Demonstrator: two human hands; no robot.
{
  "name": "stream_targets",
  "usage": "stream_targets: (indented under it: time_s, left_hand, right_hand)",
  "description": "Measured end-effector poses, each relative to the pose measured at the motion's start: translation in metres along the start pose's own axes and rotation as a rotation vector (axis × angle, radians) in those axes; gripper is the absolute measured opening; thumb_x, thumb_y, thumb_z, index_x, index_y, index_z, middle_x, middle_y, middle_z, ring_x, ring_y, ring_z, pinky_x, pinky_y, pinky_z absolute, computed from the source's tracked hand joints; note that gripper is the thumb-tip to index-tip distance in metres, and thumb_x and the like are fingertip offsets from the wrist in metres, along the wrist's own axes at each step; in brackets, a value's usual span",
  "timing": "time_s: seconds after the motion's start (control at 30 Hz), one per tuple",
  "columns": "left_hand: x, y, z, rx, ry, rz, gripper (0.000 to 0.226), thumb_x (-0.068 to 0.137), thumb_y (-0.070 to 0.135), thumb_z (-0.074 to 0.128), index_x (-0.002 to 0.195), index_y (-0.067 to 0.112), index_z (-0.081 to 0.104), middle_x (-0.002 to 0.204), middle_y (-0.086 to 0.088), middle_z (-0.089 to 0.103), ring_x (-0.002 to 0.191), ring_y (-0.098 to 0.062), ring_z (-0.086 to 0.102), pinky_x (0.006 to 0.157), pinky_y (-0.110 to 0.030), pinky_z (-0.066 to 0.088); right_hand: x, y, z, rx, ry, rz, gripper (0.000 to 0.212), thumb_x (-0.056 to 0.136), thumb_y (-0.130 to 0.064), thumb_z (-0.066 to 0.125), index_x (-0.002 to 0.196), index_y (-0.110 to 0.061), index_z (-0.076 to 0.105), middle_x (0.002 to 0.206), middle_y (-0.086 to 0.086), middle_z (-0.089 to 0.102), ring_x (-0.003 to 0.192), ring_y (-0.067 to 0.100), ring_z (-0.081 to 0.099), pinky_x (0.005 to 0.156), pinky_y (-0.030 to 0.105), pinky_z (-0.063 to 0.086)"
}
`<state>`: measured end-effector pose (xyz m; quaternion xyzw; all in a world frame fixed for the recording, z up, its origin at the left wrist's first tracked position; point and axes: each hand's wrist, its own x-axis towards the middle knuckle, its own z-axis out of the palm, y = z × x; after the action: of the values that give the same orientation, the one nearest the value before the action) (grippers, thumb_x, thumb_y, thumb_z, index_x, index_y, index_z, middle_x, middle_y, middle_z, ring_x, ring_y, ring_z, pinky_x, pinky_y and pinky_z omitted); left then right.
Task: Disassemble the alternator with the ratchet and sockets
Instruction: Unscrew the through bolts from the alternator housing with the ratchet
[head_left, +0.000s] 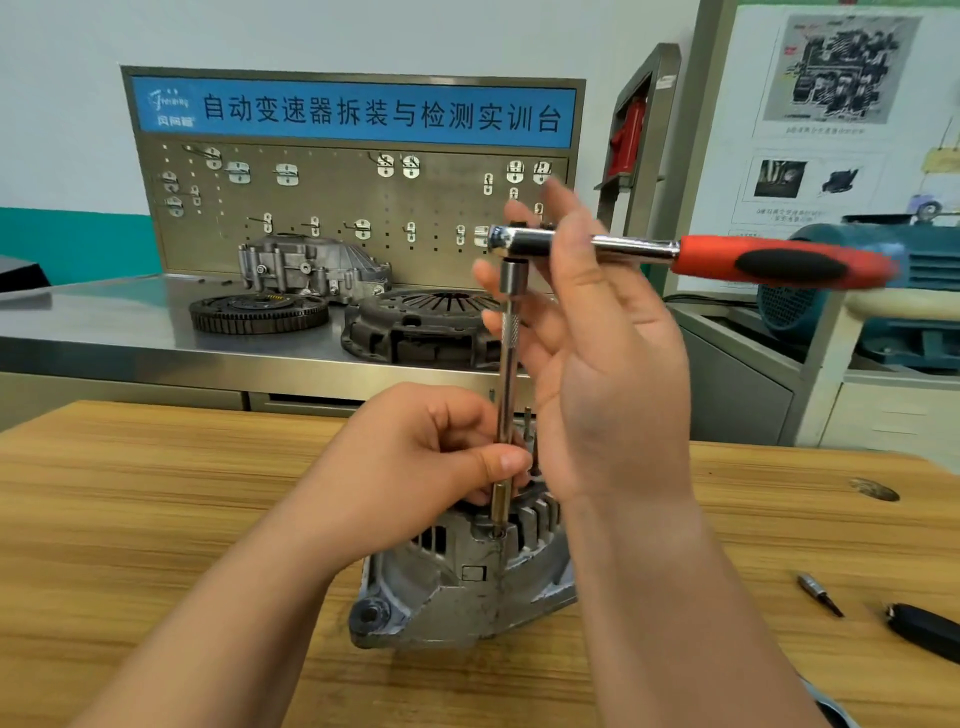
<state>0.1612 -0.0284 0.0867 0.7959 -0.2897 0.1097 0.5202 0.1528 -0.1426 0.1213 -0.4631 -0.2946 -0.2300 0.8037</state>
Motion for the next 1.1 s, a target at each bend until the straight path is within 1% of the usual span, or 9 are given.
stream_targets:
  time_s: [0.07, 0.17, 0.3, 0.37, 0.47, 0.6, 0.87, 1.0, 1.1]
  left_hand:
    - [0.0002, -0.0003, 0.0009, -0.002, 0.012, -0.004, 0.012, 0.071, 0.02, 0.071, 0.072, 0.008, 0.071, 0.067, -0.005, 0.072, 0.061, -0.015, 0.068, 0.06, -0.024, 0.057]
    - [0.0007, -0.0015, -0.0012, -0.011, -0.002, 0.022, 0.028, 0.077, 0.019, 0.069, 0.089, -0.006, 0.068, 0.078, -0.017, 0.073, 0.076, -0.031, 0.07, 0.072, -0.041, 0.059]
    - [-0.0022, 0.005, -0.0048, -0.069, -0.086, -0.004, 0.039, 0.081, 0.026, 0.065, 0.094, -0.011, 0.063, 0.087, -0.031, 0.067, 0.087, -0.048, 0.063, 0.08, -0.06, 0.05]
    - [-0.0025, 0.0052, -0.0054, -0.036, -0.086, -0.001, 0.034, 0.081, 0.025, 0.066, 0.088, -0.008, 0.064, 0.082, -0.025, 0.07, 0.084, -0.045, 0.065, 0.078, -0.057, 0.052]
    - [-0.0004, 0.0004, -0.0039, -0.007, -0.028, -0.01, 0.024, 0.079, 0.012, 0.067, 0.088, -0.01, 0.065, 0.08, -0.022, 0.071, 0.08, -0.039, 0.068, 0.077, -0.051, 0.056]
    - [0.0025, -0.0033, -0.001, 0.027, 0.007, -0.024, 0.008, 0.082, -0.002, 0.066, 0.089, -0.005, 0.068, 0.078, -0.019, 0.072, 0.077, -0.035, 0.069, 0.073, -0.045, 0.059]
    - [-0.0022, 0.0035, -0.0042, -0.06, -0.088, -0.028, 0.036, 0.08, 0.02, 0.062, 0.09, -0.015, 0.06, 0.082, -0.032, 0.066, 0.08, -0.043, 0.066, 0.076, -0.06, 0.051]
    - [0.0008, -0.0024, -0.0018, -0.007, -0.007, -0.045, 0.022, 0.083, 0.004, 0.065, 0.092, -0.016, 0.061, 0.084, -0.033, 0.066, 0.081, -0.043, 0.067, 0.075, -0.051, 0.056]
    - [0.0019, -0.0025, -0.0007, 0.051, 0.019, -0.024, 0.016, 0.08, 0.004, 0.068, 0.088, -0.009, 0.066, 0.08, -0.027, 0.069, 0.076, -0.038, 0.069, 0.073, -0.051, 0.056]
  right_hand:
    - [-0.0006, 0.0009, 0.0013, -0.023, -0.021, -0.068, 0.03, 0.089, -0.02, 0.058, 0.118, -0.023, 0.063, 0.125, -0.001, 0.066, 0.117, 0.023, 0.061, 0.104, 0.039, 0.046]
    - [-0.0017, 0.0024, 0.0043, 0.055, -0.078, -0.008, 0.028, 0.09, -0.024, 0.053, 0.116, -0.026, 0.063, 0.13, 0.0, 0.062, 0.112, 0.026, 0.064, 0.085, 0.026, 0.052]
    - [-0.0017, 0.0007, 0.0021, 0.174, -0.104, 0.163, 0.04, 0.089, -0.044, 0.046, 0.116, -0.018, 0.059, 0.101, 0.009, 0.074, 0.086, 0.025, 0.072, 0.077, 0.029, 0.058]
    - [-0.0009, -0.0004, 0.0014, 0.166, -0.079, 0.185, 0.046, 0.081, -0.047, 0.046, 0.112, -0.016, 0.06, 0.092, 0.005, 0.075, 0.074, 0.021, 0.071, 0.072, 0.028, 0.057]
    - [-0.0018, 0.0026, 0.0034, 0.094, -0.047, 0.113, 0.03, 0.086, -0.038, 0.058, 0.109, -0.02, 0.065, 0.093, -0.001, 0.074, 0.083, 0.02, 0.068, 0.066, 0.023, 0.052]
    - [-0.0037, 0.0057, 0.0058, 0.1, -0.072, 0.071, 0.026, 0.085, -0.026, 0.057, 0.108, -0.031, 0.066, 0.12, -0.004, 0.068, 0.091, 0.02, 0.068, 0.071, 0.024, 0.051]
    - [-0.0047, 0.0005, 0.0059, 0.165, -0.074, 0.14, 0.041, 0.083, -0.045, 0.051, 0.116, -0.023, 0.06, 0.113, 0.002, 0.071, 0.077, 0.019, 0.071, 0.066, 0.025, 0.054]
    - [-0.0047, 0.0039, 0.0082, 0.061, -0.085, 0.053, 0.028, 0.089, -0.03, 0.052, 0.114, -0.038, 0.061, 0.127, -0.008, 0.064, 0.092, 0.018, 0.07, 0.069, 0.021, 0.052]
    - [-0.0048, 0.0049, 0.0083, 0.068, -0.106, 0.058, 0.026, 0.093, -0.033, 0.047, 0.112, -0.036, 0.063, 0.126, -0.007, 0.064, 0.089, 0.021, 0.072, 0.07, 0.023, 0.052]
